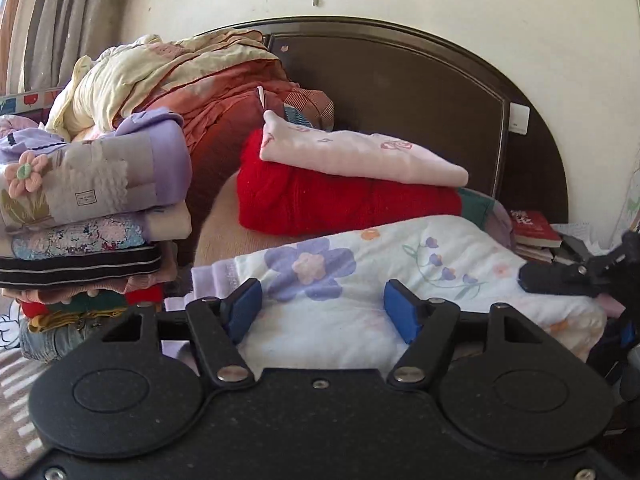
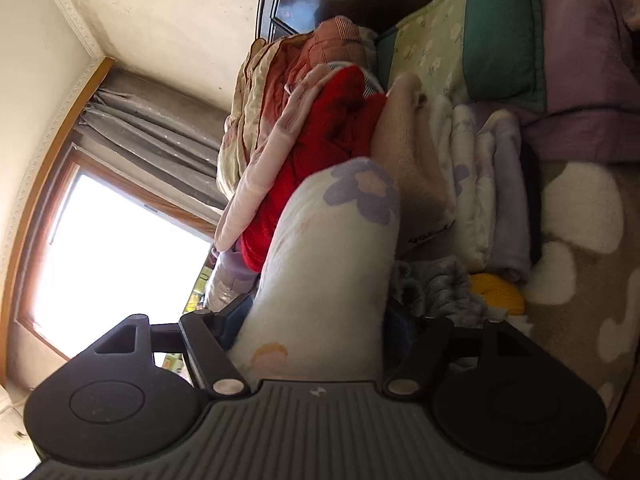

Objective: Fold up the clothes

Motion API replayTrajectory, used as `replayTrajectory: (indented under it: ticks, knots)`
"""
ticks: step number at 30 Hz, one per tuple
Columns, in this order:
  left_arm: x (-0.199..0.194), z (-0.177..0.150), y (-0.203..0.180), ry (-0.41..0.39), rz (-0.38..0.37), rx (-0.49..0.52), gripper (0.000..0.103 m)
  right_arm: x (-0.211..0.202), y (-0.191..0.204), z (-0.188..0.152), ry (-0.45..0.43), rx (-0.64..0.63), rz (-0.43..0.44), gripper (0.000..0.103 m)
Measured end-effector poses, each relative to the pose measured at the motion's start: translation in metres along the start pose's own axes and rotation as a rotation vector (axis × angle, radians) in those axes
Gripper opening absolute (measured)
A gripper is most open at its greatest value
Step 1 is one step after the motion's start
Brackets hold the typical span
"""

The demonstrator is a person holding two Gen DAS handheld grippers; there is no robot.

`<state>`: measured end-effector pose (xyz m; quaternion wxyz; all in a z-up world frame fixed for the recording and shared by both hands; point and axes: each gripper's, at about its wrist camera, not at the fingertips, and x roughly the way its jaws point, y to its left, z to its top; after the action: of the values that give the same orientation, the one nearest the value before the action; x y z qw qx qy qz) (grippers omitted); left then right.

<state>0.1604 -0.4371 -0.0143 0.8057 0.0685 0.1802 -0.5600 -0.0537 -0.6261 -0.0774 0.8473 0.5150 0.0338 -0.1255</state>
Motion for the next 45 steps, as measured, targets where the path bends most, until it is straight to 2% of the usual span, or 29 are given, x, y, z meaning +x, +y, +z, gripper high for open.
replayTrajectory:
  ticks: [3, 5, 8, 10, 12, 13, 14, 16, 18, 20, 21, 22, 24, 26, 27, 31, 34, 35, 36, 37, 39, 42, 43, 45]
  knots:
    - [-0.011, 0.004, -0.005, -0.034, 0.007, 0.03, 0.068, -0.032, 0.021, -0.006, -0.117, -0.235, -0.037, 0.073]
    - [-0.019, 0.009, -0.005, -0.072, -0.002, 0.013, 0.068, -0.042, 0.036, -0.007, -0.182, -0.406, -0.046, 0.071]
    - [-0.024, 0.014, -0.006, -0.108, -0.022, 0.004, 0.068, -0.029, 0.051, 0.002, -0.21, -0.589, 0.002, 0.064]
    - [-0.02, 0.014, -0.006, -0.1, -0.031, 0.008, 0.068, -0.011, 0.056, 0.004, -0.171, -0.681, 0.026, 0.064]
    - [0.001, 0.005, -0.005, 0.018, -0.011, 0.023, 0.069, 0.015, 0.048, 0.006, -0.039, -0.67, -0.004, 0.064]
    - [0.009, -0.004, -0.005, 0.047, -0.003, 0.038, 0.07, 0.02, 0.045, 0.003, -0.003, -0.65, -0.036, 0.064]
    - [0.016, -0.013, -0.005, 0.072, 0.005, 0.055, 0.07, 0.022, 0.042, -0.001, 0.011, -0.651, -0.048, 0.064]
    - [0.008, -0.011, 0.004, 0.056, -0.029, -0.025, 0.071, 0.021, 0.043, -0.01, 0.009, -0.665, -0.068, 0.064]
    - [-0.019, 0.0, 0.02, -0.022, -0.066, -0.148, 0.071, 0.01, 0.05, -0.015, -0.036, -0.672, -0.065, 0.064]
    - [-0.048, 0.003, 0.048, -0.111, -0.067, -0.34, 0.071, -0.005, 0.056, -0.014, -0.098, -0.663, -0.043, 0.066]
    - [-0.057, 0.001, 0.064, -0.127, -0.062, -0.455, 0.072, -0.013, 0.059, -0.014, -0.13, -0.658, -0.033, 0.069]
    - [-0.063, -0.002, 0.079, -0.136, -0.066, -0.551, 0.073, -0.019, 0.058, -0.013, -0.162, -0.642, -0.036, 0.071]
    - [-0.063, -0.009, 0.093, -0.108, -0.059, -0.645, 0.077, -0.029, 0.049, -0.009, -0.199, -0.558, -0.05, 0.073]
    - [-0.062, -0.017, 0.107, -0.078, -0.051, -0.736, 0.077, -0.028, 0.037, -0.004, -0.188, -0.469, -0.083, 0.074]
    - [-0.058, -0.021, 0.108, -0.062, -0.07, -0.755, 0.078, -0.026, 0.03, -0.002, -0.169, -0.422, -0.085, 0.074]
    - [-0.041, -0.034, 0.102, -0.001, -0.104, -0.795, 0.079, -0.017, 0.0, 0.001, -0.092, -0.206, -0.031, 0.074]
    - [-0.03, -0.04, 0.096, 0.021, -0.112, -0.819, 0.078, -0.01, -0.011, -0.002, -0.064, -0.144, -0.008, 0.074]
    - [-0.031, -0.04, 0.093, 0.007, -0.108, -0.802, 0.074, -0.008, -0.015, -0.001, -0.058, -0.12, 0.0, 0.074]
    - [-0.031, -0.037, 0.088, -0.003, -0.101, -0.77, 0.06, -0.007, -0.017, -0.001, -0.055, -0.104, 0.012, 0.074]
    - [-0.033, -0.033, 0.082, -0.024, -0.089, -0.72, 0.05, -0.006, -0.017, -0.001, -0.047, -0.104, 0.028, 0.07]
    - [-0.042, -0.022, 0.069, -0.063, -0.075, -0.625, 0.043, -0.005, -0.011, 0.001, -0.042, -0.129, 0.043, 0.065]
    - [-0.061, -0.007, 0.067, -0.139, -0.122, -0.638, 0.039, -0.009, 0.004, 0.007, -0.046, -0.133, 0.112, 0.063]
    - [-0.061, -0.006, 0.069, -0.137, -0.105, -0.639, 0.039, -0.011, 0.01, 0.009, -0.051, -0.125, 0.142, 0.063]
    - [-0.06, -0.005, 0.075, -0.127, -0.067, -0.64, 0.04, -0.01, 0.023, 0.011, -0.059, -0.148, 0.146, 0.063]
